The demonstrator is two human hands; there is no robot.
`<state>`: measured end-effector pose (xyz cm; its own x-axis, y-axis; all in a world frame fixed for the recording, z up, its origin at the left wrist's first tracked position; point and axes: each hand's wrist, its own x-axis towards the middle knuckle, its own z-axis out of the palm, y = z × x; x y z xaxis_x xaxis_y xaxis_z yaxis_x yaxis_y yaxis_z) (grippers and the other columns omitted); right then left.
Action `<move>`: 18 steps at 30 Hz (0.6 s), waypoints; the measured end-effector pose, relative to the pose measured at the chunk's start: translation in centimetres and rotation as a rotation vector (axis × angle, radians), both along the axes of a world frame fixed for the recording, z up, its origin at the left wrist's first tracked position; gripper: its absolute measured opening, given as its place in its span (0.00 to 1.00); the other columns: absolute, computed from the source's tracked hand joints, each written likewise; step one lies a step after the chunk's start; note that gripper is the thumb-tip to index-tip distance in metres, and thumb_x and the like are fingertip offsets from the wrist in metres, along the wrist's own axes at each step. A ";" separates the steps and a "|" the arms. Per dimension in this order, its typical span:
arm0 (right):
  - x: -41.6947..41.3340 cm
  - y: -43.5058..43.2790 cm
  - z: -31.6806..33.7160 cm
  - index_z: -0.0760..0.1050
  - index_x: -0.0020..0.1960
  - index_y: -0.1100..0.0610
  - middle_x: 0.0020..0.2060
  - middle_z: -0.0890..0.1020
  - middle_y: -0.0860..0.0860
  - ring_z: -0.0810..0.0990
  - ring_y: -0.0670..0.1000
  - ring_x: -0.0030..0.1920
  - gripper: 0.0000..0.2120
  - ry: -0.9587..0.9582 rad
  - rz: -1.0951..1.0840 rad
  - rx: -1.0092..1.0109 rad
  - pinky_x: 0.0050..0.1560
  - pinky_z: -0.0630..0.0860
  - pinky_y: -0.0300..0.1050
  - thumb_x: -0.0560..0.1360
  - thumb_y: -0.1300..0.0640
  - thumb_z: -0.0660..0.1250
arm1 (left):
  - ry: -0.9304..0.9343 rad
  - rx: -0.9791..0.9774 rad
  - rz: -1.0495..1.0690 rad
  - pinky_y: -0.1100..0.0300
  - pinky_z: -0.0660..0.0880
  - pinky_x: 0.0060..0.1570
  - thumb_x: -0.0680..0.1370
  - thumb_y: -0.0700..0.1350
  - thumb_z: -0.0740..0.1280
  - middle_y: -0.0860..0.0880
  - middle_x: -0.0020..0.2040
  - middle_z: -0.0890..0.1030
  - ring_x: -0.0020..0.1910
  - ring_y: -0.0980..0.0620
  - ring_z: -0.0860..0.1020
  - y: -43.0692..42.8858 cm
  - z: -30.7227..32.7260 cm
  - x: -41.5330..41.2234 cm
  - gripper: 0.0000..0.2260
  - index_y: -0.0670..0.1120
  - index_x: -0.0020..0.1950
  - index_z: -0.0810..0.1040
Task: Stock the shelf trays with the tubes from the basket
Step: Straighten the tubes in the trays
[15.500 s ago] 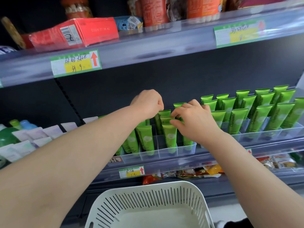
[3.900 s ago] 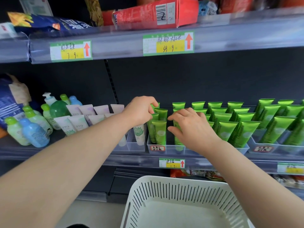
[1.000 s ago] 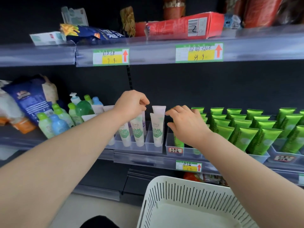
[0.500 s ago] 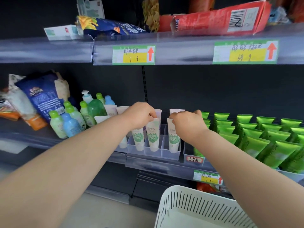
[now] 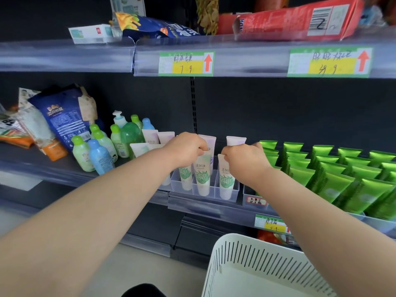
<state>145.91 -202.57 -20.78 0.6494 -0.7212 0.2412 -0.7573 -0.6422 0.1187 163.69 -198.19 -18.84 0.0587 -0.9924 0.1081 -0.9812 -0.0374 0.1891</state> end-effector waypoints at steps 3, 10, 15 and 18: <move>0.1 0.1 0.0 0.67 0.50 0.52 0.38 0.76 0.49 0.73 0.55 0.38 0.07 0.002 -0.014 0.057 0.45 0.60 0.49 0.76 0.63 0.58 | 0.015 0.001 0.002 0.59 0.68 0.48 0.80 0.45 0.63 0.50 0.57 0.80 0.51 0.53 0.73 0.2 0.0 0.0 0.10 0.49 0.59 0.81; 1.1 0.7 0.4 0.68 0.63 0.52 0.53 0.79 0.51 0.75 0.55 0.54 0.13 -0.068 0.011 0.087 0.52 0.65 0.53 0.79 0.55 0.56 | 0.164 -0.051 0.034 0.55 0.76 0.57 0.77 0.43 0.68 0.53 0.52 0.83 0.52 0.54 0.79 1.2 1.6 1.1 0.08 0.50 0.55 0.83; 3.9 1.5 1.2 0.69 0.64 0.53 0.57 0.78 0.52 0.74 0.55 0.57 0.15 -0.115 0.091 0.107 0.54 0.65 0.54 0.80 0.50 0.55 | 0.144 -0.124 0.152 0.54 0.75 0.56 0.78 0.41 0.67 0.49 0.54 0.82 0.54 0.49 0.79 2.4 2.1 4.5 0.08 0.47 0.56 0.82; 6.1 1.9 1.4 0.70 0.65 0.53 0.59 0.77 0.52 0.72 0.55 0.60 0.15 -0.110 0.133 0.112 0.56 0.66 0.55 0.80 0.50 0.55 | 0.120 -0.096 0.217 0.50 0.76 0.56 0.77 0.41 0.68 0.47 0.54 0.82 0.54 0.47 0.79 3.0 1.8 6.8 0.08 0.46 0.56 0.82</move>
<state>152.00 -200.65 -19.36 0.7146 -0.6573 0.2394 -0.6696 -0.7417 -0.0378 170.47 -195.15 -17.01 0.2873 -0.9407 0.1807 -0.9226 -0.2210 0.3163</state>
